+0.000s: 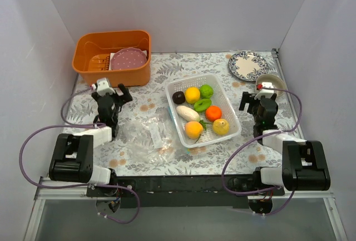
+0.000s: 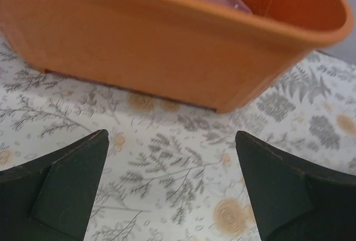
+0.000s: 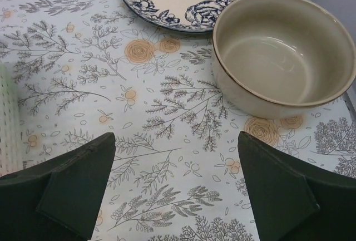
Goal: Place the food in the zip-top bag and seal the zipper
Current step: Adjust the bin at the center of the board.
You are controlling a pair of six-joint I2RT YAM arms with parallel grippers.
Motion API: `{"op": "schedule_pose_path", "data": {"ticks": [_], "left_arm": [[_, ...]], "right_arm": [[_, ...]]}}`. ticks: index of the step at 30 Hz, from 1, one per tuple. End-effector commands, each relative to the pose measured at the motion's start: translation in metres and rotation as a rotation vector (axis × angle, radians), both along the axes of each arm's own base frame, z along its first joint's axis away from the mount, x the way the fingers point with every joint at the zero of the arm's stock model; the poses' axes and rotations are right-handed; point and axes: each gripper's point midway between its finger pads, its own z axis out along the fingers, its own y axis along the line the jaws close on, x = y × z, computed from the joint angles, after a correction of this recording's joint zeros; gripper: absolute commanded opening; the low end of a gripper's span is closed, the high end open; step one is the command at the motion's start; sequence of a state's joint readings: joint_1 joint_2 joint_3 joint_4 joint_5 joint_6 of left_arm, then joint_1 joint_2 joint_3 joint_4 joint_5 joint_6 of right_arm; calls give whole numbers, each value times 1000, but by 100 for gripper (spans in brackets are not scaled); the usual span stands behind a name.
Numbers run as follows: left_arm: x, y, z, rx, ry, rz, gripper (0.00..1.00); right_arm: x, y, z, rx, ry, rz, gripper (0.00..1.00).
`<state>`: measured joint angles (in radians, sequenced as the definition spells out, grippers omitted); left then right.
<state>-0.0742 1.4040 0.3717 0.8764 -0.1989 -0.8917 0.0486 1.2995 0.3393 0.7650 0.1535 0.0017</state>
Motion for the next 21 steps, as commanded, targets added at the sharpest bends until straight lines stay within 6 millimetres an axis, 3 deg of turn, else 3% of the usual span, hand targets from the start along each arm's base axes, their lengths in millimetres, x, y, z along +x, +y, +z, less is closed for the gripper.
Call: {"op": "schedule_pose_path", "data": {"ticks": [1, 2, 4, 5, 6, 8, 9, 13, 15, 17, 21], "left_arm": [[-4, 4, -18, -116, 269, 91, 98], [-6, 3, -9, -119, 266, 77, 98], [-11, 3, 1, -171, 257, 103, 98], [-14, 7, 14, -206, 226, 142, 98], [-22, 18, 14, -255, 236, 233, 98], [-28, 16, 20, -373, 234, 269, 98], [-27, -1, 23, -373, 259, 164, 98], [-37, -27, 30, -430, 303, 37, 97], [-48, -37, 30, -457, 341, -10, 97], [-62, -60, 27, -497, 417, -118, 98], [-94, -101, 29, -527, 487, -233, 98]], "right_arm": [[-20, -2, -21, 52, 157, -57, 98], [-28, -2, -27, 73, 201, -73, 98], [-29, -8, -15, 84, 199, -124, 98], [-42, -10, -29, 97, 286, -145, 98], [-40, -10, -21, 160, 287, -193, 98], [-48, -2, -25, 191, 349, -170, 98], [-45, 4, -20, 207, 347, -139, 98], [-52, 46, -17, 338, 381, 51, 98], [-59, 56, -18, 376, 420, 89, 98], [-63, 70, -11, 407, 426, 170, 98], [-72, 66, 9, 382, 391, 161, 98]]}}
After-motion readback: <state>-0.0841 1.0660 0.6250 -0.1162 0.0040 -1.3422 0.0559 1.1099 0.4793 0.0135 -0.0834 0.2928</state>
